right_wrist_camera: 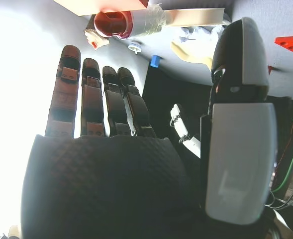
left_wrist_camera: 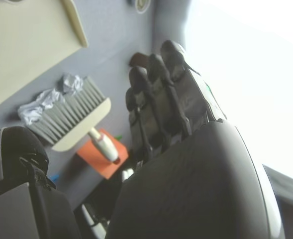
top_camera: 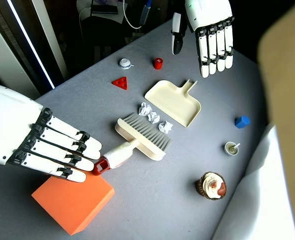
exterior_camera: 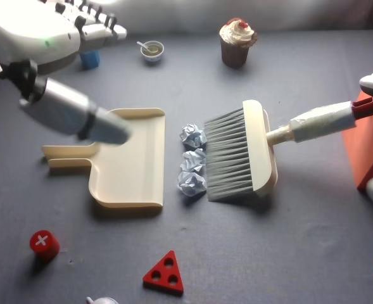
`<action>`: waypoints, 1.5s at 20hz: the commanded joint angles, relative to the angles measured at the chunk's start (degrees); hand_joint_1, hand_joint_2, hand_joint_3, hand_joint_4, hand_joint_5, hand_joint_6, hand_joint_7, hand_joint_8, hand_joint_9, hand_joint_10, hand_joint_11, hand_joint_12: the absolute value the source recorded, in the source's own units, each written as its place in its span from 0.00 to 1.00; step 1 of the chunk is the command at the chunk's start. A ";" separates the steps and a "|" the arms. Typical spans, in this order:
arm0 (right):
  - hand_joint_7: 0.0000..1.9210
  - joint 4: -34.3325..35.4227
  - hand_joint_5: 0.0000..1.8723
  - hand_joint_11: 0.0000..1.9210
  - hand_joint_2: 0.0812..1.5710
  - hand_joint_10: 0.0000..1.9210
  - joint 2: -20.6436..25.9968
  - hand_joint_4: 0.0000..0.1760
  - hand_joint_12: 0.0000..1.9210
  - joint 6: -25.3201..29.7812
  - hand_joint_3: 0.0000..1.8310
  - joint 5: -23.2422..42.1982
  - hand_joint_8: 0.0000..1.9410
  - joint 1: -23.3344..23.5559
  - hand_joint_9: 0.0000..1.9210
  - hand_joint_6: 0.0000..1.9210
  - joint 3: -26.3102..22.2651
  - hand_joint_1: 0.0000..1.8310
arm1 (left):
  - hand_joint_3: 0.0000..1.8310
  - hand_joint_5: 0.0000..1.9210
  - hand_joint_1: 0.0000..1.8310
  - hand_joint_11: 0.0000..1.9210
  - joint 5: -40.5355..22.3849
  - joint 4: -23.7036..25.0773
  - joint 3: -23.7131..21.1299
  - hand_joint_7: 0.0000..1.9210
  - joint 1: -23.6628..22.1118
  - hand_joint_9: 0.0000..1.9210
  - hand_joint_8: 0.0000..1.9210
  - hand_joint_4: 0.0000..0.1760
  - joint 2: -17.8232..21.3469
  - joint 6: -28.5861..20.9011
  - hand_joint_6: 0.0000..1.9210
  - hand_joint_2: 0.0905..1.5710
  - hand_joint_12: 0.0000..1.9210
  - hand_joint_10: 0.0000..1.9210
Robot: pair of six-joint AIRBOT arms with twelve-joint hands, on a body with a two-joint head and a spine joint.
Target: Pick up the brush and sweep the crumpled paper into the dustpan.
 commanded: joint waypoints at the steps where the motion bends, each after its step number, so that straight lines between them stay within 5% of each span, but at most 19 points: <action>1: 0.00 -0.99 0.00 0.00 0.49 0.00 0.79 0.00 0.00 0.08 0.02 -5.61 0.00 0.55 0.00 0.00 0.06 0.00 | 0.01 0.03 0.00 0.02 -1.22 1.34 0.38 0.04 -0.45 0.04 0.01 0.00 0.33 0.12 0.00 0.49 0.02 0.01; 13: 0.00 -1.06 0.00 0.00 0.50 0.00 0.79 0.00 0.00 0.08 0.01 -5.61 0.00 0.54 0.00 0.00 0.06 0.00 | 0.00 0.04 0.00 0.04 0.23 3.36 0.22 0.04 -0.08 0.04 0.00 0.00 0.02 -0.29 0.00 0.48 0.01 0.01; 17: 0.00 -1.13 0.00 0.00 0.52 0.00 0.79 0.00 0.00 0.08 0.01 -5.62 0.00 0.54 0.01 0.00 0.07 0.00 | 0.00 0.02 0.03 0.05 0.28 9.67 0.35 0.03 0.99 0.04 0.00 0.00 -0.38 -3.91 0.00 0.49 0.02 0.00; 18: 0.00 -1.17 0.00 0.00 0.52 0.00 0.79 0.00 0.00 0.08 0.01 -5.63 0.00 0.54 0.00 0.00 0.07 0.00 | 0.00 0.01 0.06 0.04 0.38 12.13 0.35 0.02 1.58 0.02 0.00 0.00 -0.36 -6.40 0.00 0.49 0.01 0.00; 20: 0.00 -1.21 0.00 0.00 0.52 0.00 0.79 0.00 0.00 0.08 0.01 -5.63 0.00 0.54 0.00 0.00 0.07 0.00 | 0.00 0.01 0.12 0.05 1.06 25.53 0.34 0.01 3.27 0.02 0.00 0.00 -0.28 -20.03 0.00 0.49 0.01 0.00; 24: 0.00 -1.24 0.00 0.00 0.53 0.00 0.79 0.00 0.00 0.08 0.01 -5.64 0.00 0.54 0.00 0.00 0.07 0.00 | 0.00 0.01 0.25 0.07 4.36 33.14 -0.20 0.02 6.10 0.03 0.00 0.00 0.43 -29.65 0.00 0.51 0.02 0.00; 28: 0.00 -1.25 0.00 0.01 0.55 0.00 0.79 0.00 0.00 0.08 0.01 -5.64 0.00 0.54 0.00 0.00 0.07 0.00 | 0.00 0.00 0.38 0.07 7.73 50.49 -0.94 0.00 10.46 0.03 0.00 0.00 1.78 -49.46 0.00 0.53 0.02 0.00; 30: 0.00 -1.26 0.00 0.00 0.54 0.00 0.79 0.00 0.00 0.08 0.01 -5.64 0.00 0.54 0.00 0.00 0.07 0.00 | 0.00 0.00 0.44 0.06 8.87 55.27 -0.96 0.00 12.14 0.02 0.00 0.00 2.05 -55.31 0.00 0.53 0.02 0.00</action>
